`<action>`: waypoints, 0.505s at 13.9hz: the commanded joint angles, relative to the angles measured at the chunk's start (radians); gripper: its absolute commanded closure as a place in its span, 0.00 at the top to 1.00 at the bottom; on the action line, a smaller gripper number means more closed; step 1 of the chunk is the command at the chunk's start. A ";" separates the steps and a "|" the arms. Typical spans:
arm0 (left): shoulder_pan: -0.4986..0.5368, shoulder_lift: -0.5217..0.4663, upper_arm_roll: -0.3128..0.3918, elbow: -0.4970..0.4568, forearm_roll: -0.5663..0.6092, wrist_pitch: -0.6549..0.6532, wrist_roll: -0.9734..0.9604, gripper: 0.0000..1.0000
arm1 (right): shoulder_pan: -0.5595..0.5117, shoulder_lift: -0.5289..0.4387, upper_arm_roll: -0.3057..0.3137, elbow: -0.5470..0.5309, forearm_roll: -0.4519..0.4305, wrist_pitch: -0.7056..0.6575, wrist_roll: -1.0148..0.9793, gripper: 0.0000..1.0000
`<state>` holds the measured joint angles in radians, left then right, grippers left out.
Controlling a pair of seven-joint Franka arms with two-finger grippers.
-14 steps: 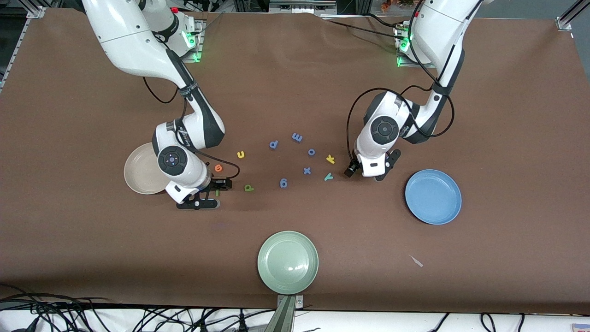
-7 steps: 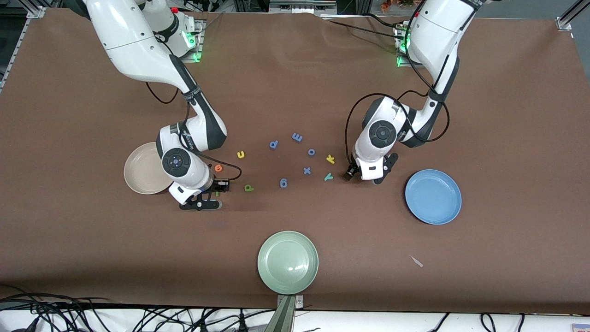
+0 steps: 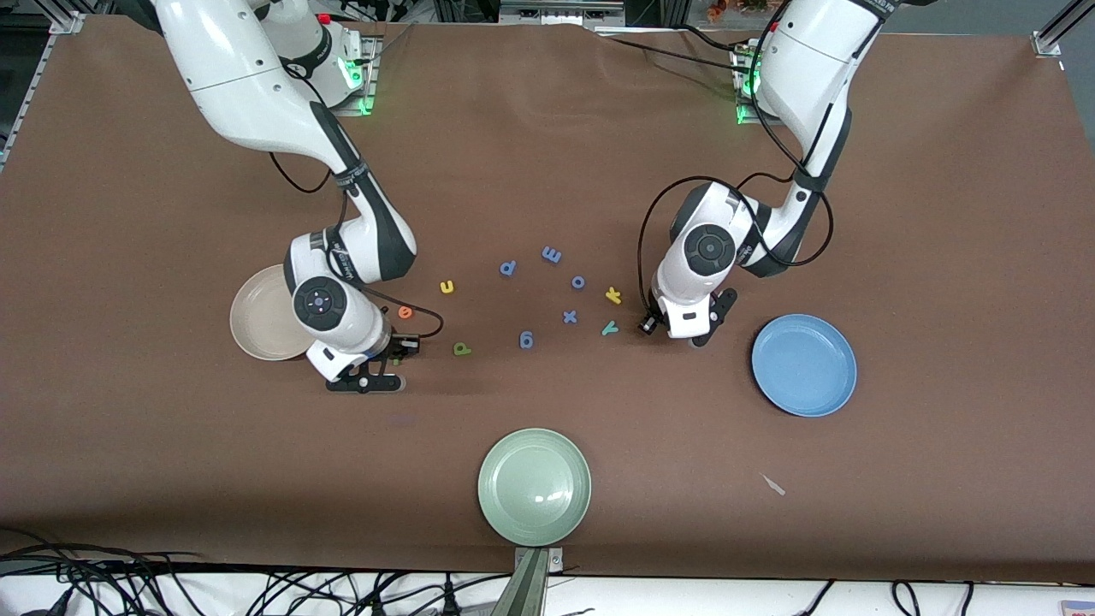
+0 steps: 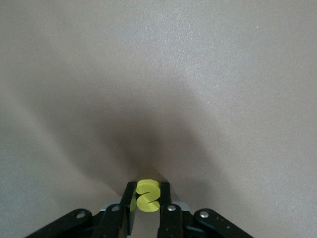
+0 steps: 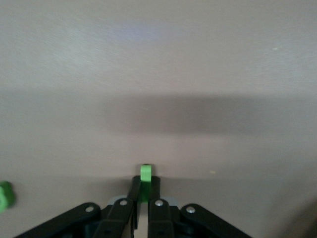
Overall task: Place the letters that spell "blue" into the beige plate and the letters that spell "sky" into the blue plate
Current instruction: 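Close the right gripper on green l while the left gripper grasps yellow 2, then drop green l on the white plate while the left gripper drops 2 on blue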
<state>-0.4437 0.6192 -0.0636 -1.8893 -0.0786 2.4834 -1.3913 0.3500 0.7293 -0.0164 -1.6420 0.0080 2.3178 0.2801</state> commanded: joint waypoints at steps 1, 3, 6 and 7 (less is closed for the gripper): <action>-0.007 -0.004 0.011 -0.001 0.003 -0.011 -0.011 0.09 | -0.051 -0.071 -0.010 -0.012 0.018 -0.112 -0.151 0.00; -0.001 -0.045 0.018 -0.001 0.003 -0.027 -0.005 0.08 | -0.052 -0.105 -0.042 -0.016 0.018 -0.176 -0.212 0.00; 0.026 -0.096 0.039 0.025 0.020 -0.093 0.005 0.05 | -0.052 -0.180 -0.088 -0.059 0.018 -0.267 -0.324 0.00; 0.048 -0.108 0.044 0.050 0.052 -0.134 0.021 0.05 | -0.054 -0.210 -0.111 -0.100 0.018 -0.262 -0.353 0.00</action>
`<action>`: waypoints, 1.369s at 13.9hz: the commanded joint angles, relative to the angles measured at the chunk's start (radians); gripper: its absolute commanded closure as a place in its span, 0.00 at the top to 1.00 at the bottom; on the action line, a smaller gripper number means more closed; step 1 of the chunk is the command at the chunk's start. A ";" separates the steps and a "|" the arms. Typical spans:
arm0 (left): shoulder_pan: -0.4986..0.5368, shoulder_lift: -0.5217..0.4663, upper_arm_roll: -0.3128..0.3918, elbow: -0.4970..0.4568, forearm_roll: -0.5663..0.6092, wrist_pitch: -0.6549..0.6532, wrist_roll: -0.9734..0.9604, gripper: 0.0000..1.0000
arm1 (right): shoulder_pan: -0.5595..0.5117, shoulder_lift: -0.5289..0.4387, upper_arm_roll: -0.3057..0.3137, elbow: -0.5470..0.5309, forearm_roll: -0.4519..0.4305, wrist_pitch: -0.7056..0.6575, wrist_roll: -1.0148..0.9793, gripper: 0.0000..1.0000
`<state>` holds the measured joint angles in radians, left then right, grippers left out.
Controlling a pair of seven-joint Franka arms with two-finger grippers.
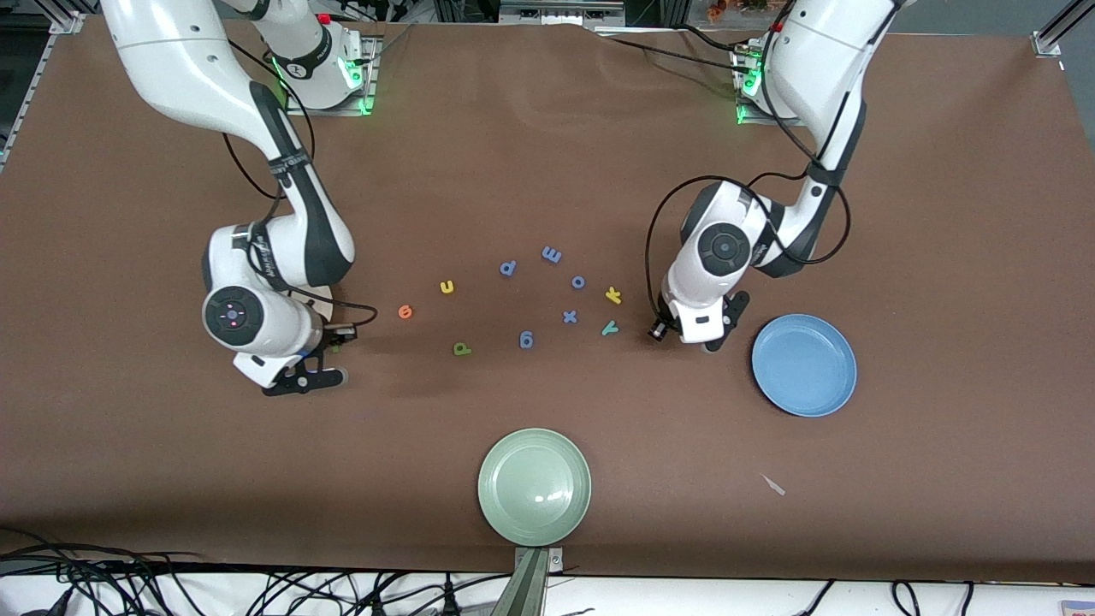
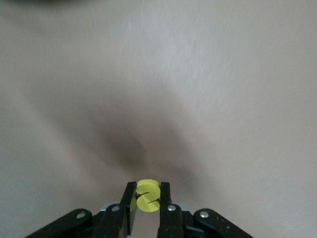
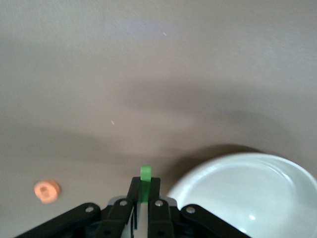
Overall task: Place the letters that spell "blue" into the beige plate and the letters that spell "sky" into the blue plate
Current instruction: 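Drop green l on the white plate while the left gripper drops 2 on blue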
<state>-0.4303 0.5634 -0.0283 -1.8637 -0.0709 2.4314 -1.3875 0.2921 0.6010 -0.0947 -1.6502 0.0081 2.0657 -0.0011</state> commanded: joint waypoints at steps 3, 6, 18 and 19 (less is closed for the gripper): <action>0.117 -0.059 0.008 0.112 0.072 -0.228 0.184 0.05 | 0.004 -0.160 -0.080 -0.210 0.020 0.027 -0.140 0.00; 0.244 -0.056 0.007 0.126 0.072 -0.244 0.442 0.05 | 0.004 -0.210 -0.083 -0.327 0.020 0.120 -0.155 0.00; 0.358 0.020 -0.036 0.135 0.060 -0.230 0.714 1.00 | 0.016 -0.187 0.009 -0.298 0.020 0.146 0.042 1.00; 0.357 0.000 -0.065 0.138 0.060 -0.254 0.708 1.00 | 0.016 -0.178 0.035 -0.296 0.033 0.163 0.064 1.00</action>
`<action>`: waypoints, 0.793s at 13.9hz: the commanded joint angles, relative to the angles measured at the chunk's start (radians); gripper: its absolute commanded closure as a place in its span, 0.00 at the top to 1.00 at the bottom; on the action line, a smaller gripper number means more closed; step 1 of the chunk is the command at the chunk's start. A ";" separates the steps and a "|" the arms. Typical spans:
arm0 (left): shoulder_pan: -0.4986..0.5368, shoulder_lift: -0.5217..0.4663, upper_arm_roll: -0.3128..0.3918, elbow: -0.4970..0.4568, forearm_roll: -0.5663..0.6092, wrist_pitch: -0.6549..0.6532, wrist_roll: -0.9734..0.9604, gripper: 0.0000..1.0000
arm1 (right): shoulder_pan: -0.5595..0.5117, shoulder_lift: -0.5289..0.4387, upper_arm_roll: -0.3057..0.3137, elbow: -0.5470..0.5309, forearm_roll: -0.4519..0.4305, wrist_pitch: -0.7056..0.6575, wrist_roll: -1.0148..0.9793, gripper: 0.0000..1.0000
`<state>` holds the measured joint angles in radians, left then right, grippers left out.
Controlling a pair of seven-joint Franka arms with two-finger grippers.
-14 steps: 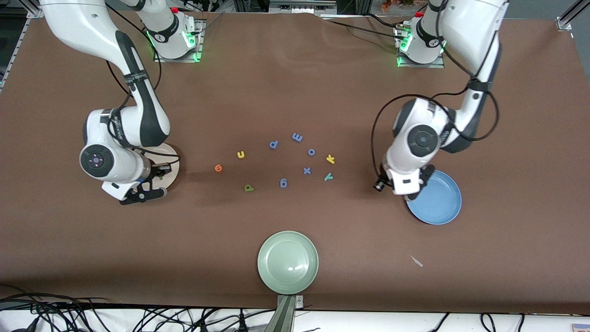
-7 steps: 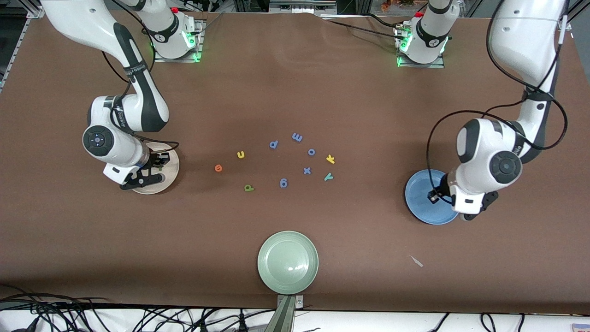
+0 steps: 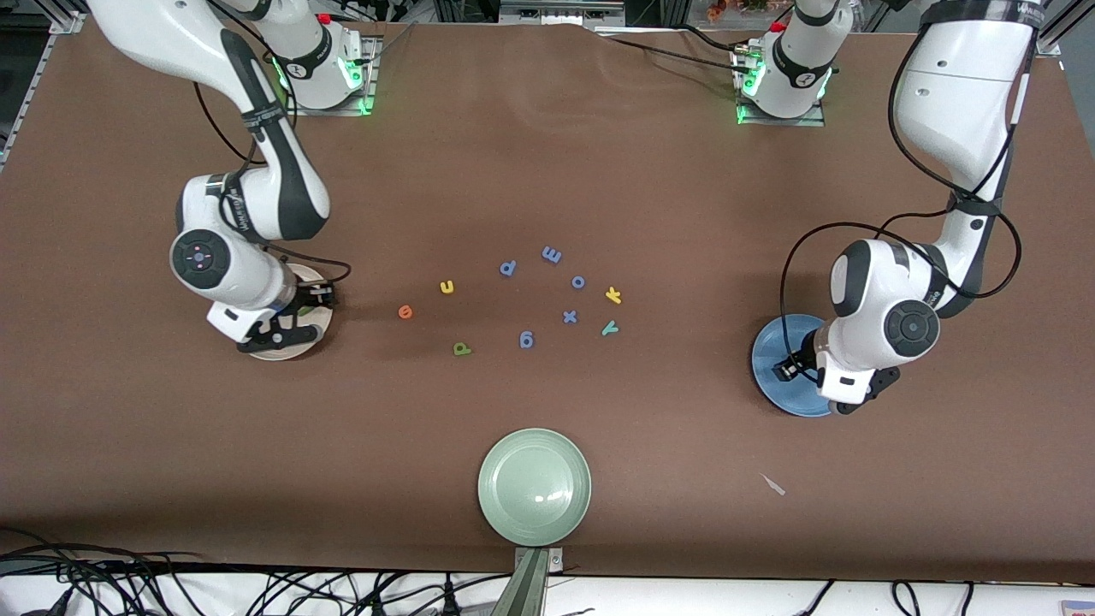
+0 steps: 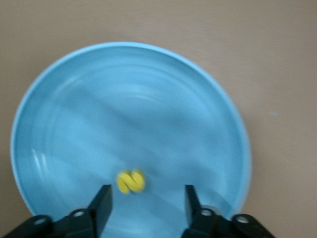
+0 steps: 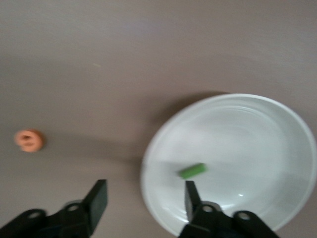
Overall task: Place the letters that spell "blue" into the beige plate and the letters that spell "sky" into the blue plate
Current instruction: 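Drop green l on the white plate while the left gripper drops 2 on blue, then grasp the orange e with the right gripper while the left gripper grasps yellow k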
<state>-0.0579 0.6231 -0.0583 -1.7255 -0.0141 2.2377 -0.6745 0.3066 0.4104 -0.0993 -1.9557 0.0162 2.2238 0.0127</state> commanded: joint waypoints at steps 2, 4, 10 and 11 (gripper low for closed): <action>-0.016 -0.082 -0.108 0.000 0.005 -0.096 -0.008 1.00 | 0.009 0.027 0.091 0.011 0.059 0.048 0.148 1.00; -0.016 -0.085 -0.179 -0.002 0.005 -0.105 -0.011 1.00 | 0.020 0.057 0.115 0.009 0.059 0.101 0.199 1.00; -0.155 -0.060 -0.239 -0.032 0.016 -0.101 -0.569 1.00 | 0.088 0.123 0.115 0.000 0.061 0.198 0.290 1.00; -0.177 -0.051 -0.239 -0.035 0.016 -0.080 -0.612 1.00 | 0.088 0.123 0.115 -0.003 0.061 0.198 0.288 1.00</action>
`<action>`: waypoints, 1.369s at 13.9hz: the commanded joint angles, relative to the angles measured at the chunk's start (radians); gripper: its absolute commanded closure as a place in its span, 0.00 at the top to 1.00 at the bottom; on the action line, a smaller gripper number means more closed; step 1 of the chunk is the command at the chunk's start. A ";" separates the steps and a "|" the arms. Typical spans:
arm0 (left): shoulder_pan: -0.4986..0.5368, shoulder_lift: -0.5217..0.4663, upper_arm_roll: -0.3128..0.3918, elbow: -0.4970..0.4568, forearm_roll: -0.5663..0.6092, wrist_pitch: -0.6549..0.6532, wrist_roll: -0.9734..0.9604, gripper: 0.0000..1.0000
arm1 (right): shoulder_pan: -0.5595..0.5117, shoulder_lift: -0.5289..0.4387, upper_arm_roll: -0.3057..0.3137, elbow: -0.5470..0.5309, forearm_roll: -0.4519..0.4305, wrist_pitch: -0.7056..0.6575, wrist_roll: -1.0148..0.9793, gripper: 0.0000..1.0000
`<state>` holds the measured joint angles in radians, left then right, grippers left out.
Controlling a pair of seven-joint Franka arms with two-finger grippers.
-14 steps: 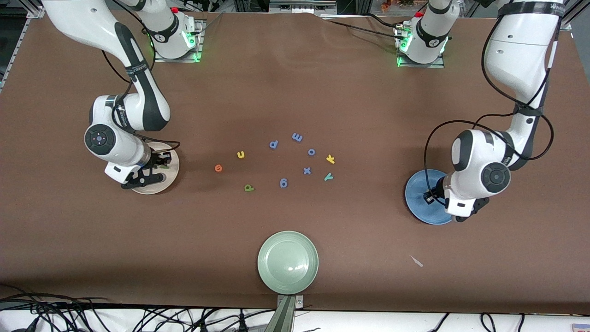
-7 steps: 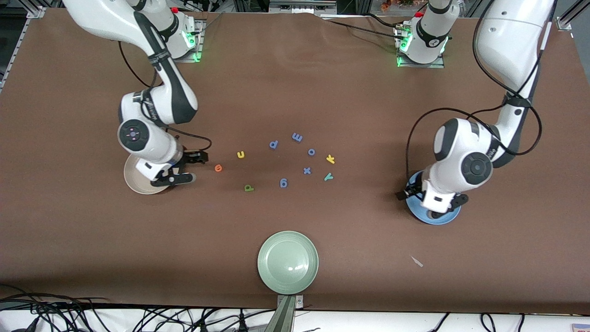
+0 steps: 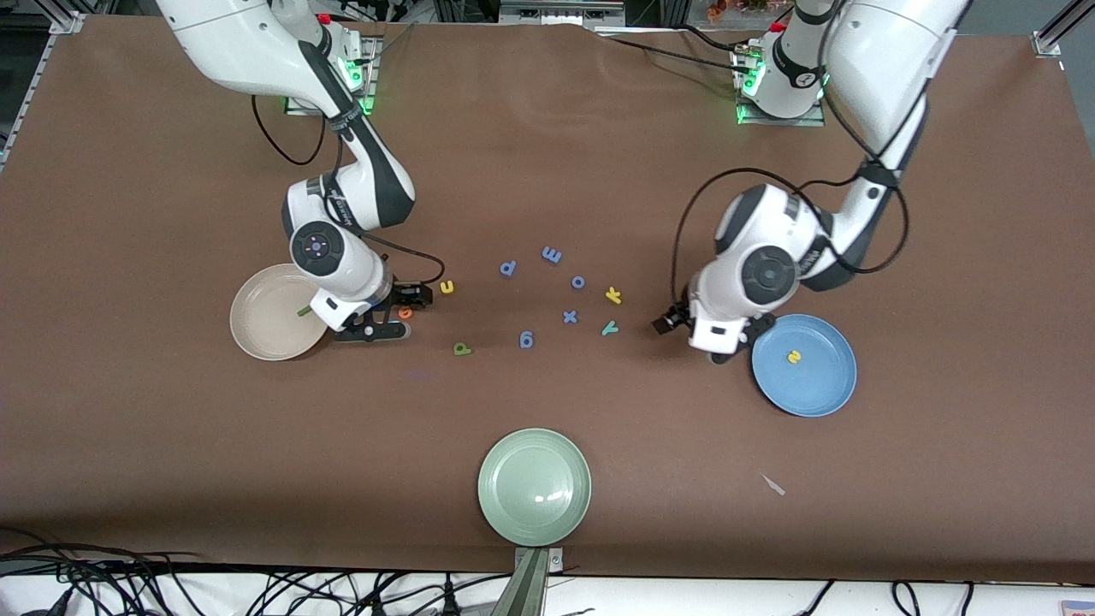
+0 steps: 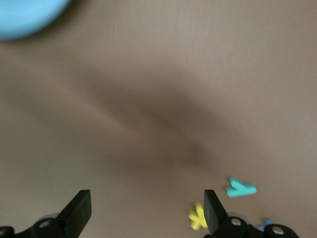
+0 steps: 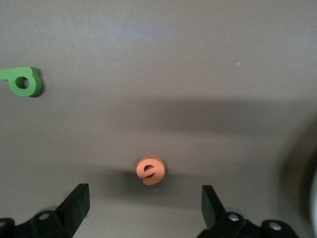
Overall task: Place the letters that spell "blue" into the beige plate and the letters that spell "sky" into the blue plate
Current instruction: 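Grasp the orange e with the right gripper while the left gripper grasps yellow k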
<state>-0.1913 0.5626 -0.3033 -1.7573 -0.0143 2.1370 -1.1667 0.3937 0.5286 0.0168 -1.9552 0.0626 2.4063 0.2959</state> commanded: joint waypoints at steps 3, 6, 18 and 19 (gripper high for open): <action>-0.097 0.029 0.006 -0.060 0.016 0.166 -0.229 1.00 | 0.001 0.036 -0.001 -0.002 0.014 0.060 0.005 1.00; -0.117 0.072 0.006 -0.074 0.016 0.257 -0.280 1.00 | 0.001 0.045 -0.001 -0.002 0.013 0.070 0.005 0.95; -0.165 0.112 0.021 -0.082 0.091 0.308 -0.350 0.35 | -0.013 0.016 -0.017 0.018 0.008 0.015 -0.035 0.04; -0.163 0.112 0.021 -0.082 0.096 0.308 -0.352 0.23 | -0.013 -0.001 -0.041 0.027 0.008 -0.028 -0.075 0.04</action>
<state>-0.3507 0.6755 -0.2926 -1.8298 0.0343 2.4482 -1.4939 0.3913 0.5638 -0.0014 -1.9434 0.0631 2.4450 0.2821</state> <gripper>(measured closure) 0.630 0.718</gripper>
